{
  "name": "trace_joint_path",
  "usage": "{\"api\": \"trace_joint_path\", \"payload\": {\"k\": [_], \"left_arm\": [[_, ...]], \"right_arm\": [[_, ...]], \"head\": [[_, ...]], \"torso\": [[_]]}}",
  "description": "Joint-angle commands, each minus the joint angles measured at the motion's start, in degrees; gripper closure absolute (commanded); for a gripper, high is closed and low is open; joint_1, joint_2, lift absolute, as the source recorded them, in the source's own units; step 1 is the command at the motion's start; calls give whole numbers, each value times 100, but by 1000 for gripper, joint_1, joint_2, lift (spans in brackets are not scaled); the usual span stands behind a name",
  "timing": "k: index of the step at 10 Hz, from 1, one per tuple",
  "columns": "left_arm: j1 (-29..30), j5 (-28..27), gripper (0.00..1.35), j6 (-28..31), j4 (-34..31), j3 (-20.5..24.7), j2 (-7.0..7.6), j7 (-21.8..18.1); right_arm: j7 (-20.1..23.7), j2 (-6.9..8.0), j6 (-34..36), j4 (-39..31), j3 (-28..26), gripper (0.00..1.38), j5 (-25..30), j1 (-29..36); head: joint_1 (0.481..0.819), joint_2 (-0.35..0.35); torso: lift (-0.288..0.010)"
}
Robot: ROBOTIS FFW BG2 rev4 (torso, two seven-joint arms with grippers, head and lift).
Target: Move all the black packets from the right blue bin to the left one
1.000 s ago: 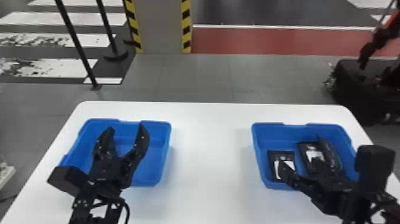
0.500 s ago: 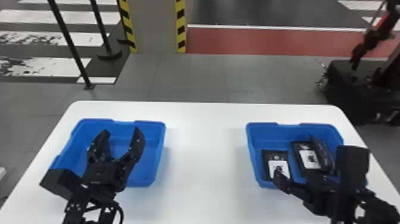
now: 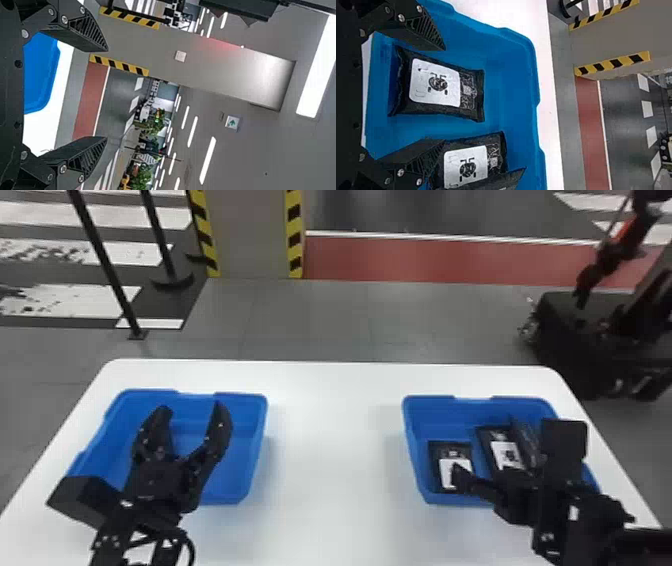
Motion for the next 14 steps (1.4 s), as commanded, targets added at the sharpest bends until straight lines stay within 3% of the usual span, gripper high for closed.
{"api": "trace_joint_path", "payload": {"k": [1, 3, 11, 12, 13, 14], "left_arm": [[11, -11, 252, 0, 0, 0, 0, -2], [11, -11, 252, -56, 0, 0, 0, -10], [-17, -90, 252, -85, -28, 9, 0, -19], [-17, -90, 252, -99, -28, 18, 0, -19], [-3, -90, 252, -99, -28, 35, 0, -19], [25, -90, 252, -127, -28, 53, -9, -19]], "right_arm": [[0, -4, 81, 341, 0, 222, 16, -279], [8, -4, 138, 693, 35, 219, 25, -574], [-53, 137, 897, 721, 53, 239, -159, -729], [-71, 137, 1024, 735, 53, 501, -195, -743], [-79, 137, 1052, 791, 53, 884, -309, -743], [-79, 128, 1080, 805, 44, 907, -449, -729]], "head": [[695, -35], [695, -40], [695, -16], [695, -17], [695, -16], [695, -11]], "torso": [[-110], [-110], [-110], [-110], [-110], [-110]]}}
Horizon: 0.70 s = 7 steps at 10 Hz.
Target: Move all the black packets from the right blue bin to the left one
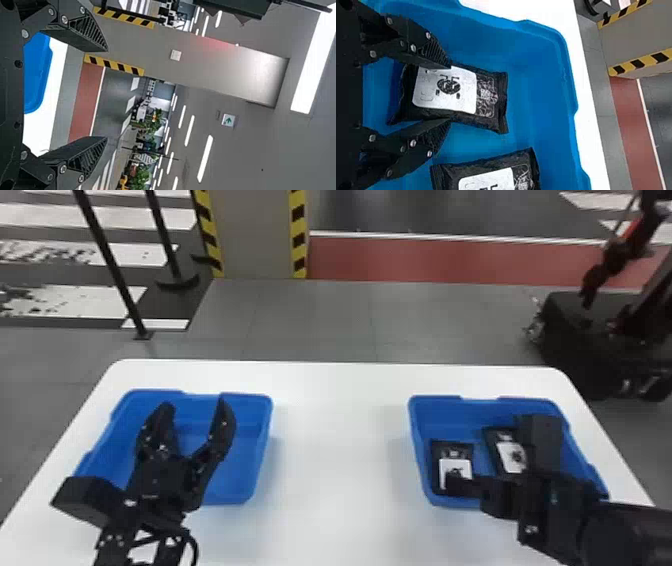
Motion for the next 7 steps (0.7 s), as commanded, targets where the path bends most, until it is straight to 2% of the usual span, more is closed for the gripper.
{"api": "trace_joint_path", "payload": {"k": [1, 5, 7], "left_arm": [[15, -9, 252, 2, 0, 22, -15, -1], [15, -26, 252, -41, 14, 31, -21, -1], [29, -26, 252, -97, 0, 83, -21, -1]], "right_arm": [[-18, -7, 119, -68, -8, 1118, -152, 48], [-246, 2, -22, -898, -8, 1128, -513, 541], [-255, 2, -247, -1741, -8, 1128, -513, 948]], "head": [[695, -1], [695, 19], [695, 33]], "torso": [[-110], [-110], [-110]]}}
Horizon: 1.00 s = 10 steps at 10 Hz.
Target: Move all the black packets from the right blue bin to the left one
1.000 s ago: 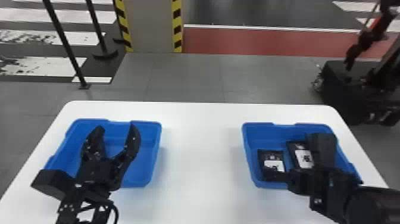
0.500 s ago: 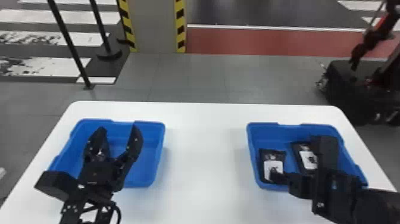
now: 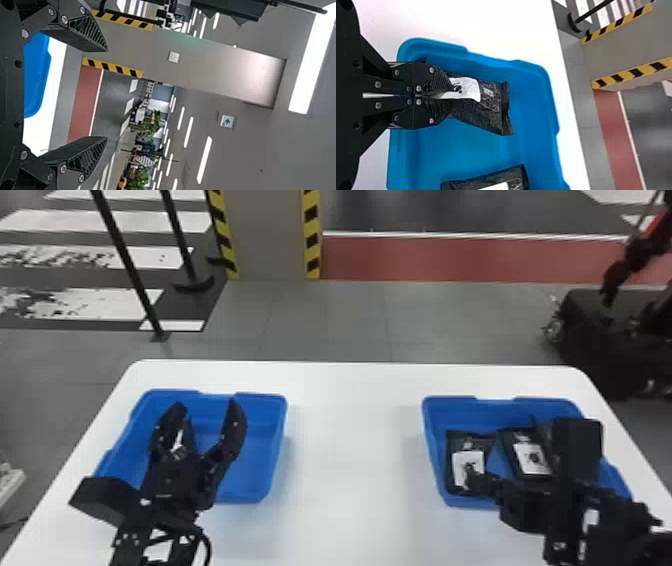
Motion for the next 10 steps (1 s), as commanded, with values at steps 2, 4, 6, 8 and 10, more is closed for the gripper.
{"api": "trace_joint_path", "payload": {"k": [2, 4, 6, 8, 10], "left_arm": [[3, -9, 252, -61, 14, 22, -15, -1], [17, -9, 252, -117, 0, 66, -15, 7], [3, 9, 252, -159, 0, 102, -15, 7], [-11, 703, 252, -103, 0, -224, -15, -10], [-152, 1477, 252, -75, -28, -593, 35, -177]], "right_arm": [[-48, -18, -966, -927, 0, 1128, 70, 463], [1095, -167, -2484, -195, 0, 1128, 34, 83], [2431, -246, -2639, 775, 0, 1128, 157, -746], [4312, -255, -3173, 2730, 9, 1128, 746, -2082], [5138, -255, -3244, 3503, 79, 1128, 1186, -2701]], "head": [[695, 42], [695, 50], [695, 74], [695, 101], [695, 86]], "torso": [[-110], [-110], [-110], [-110], [-110]]}}
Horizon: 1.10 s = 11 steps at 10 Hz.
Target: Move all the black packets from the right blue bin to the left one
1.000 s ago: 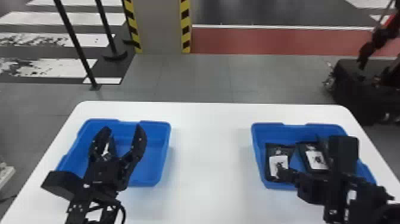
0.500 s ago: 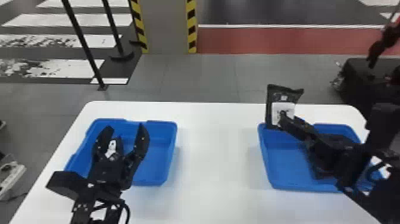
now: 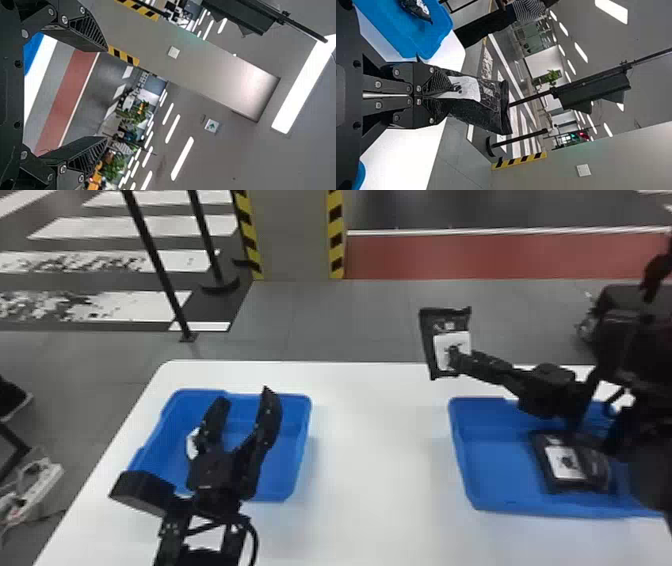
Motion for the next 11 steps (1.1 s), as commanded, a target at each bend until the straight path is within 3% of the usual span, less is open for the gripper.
{"api": "trace_joint_path", "payload": {"k": [1, 3, 5, 6, 9, 11], "left_arm": [[-40, 342, 251, 174, -281, -163, 46, -48], [-124, 324, 226, 779, -759, -163, 64, -180], [-321, 271, 179, 1482, -816, -154, 152, -391], [-363, 254, 170, 1805, -858, -154, 178, -444], [-490, 245, 170, 2480, -900, -75, 187, -585], [-546, 227, 170, 2593, -914, -31, 187, -620]], "right_arm": [[198, -17, 53, 179, 125, 1128, 129, -178], [646, -43, 207, 446, 600, 1128, 112, -445], [1182, 106, 250, 1150, 1277, 1128, 103, -1064], [1270, 168, 264, 1206, 1496, 1128, 32, -1205], [1393, 150, 489, 1220, 2068, 1128, -310, -1401], [1393, 150, 545, 1248, 2375, 1128, -460, -1458]], "head": [[695, 67], [695, 66], [695, 86], [695, 98], [695, 150], [695, 170]], "torso": [[-110], [-110], [-110], [-110], [-110], [-110]]}}
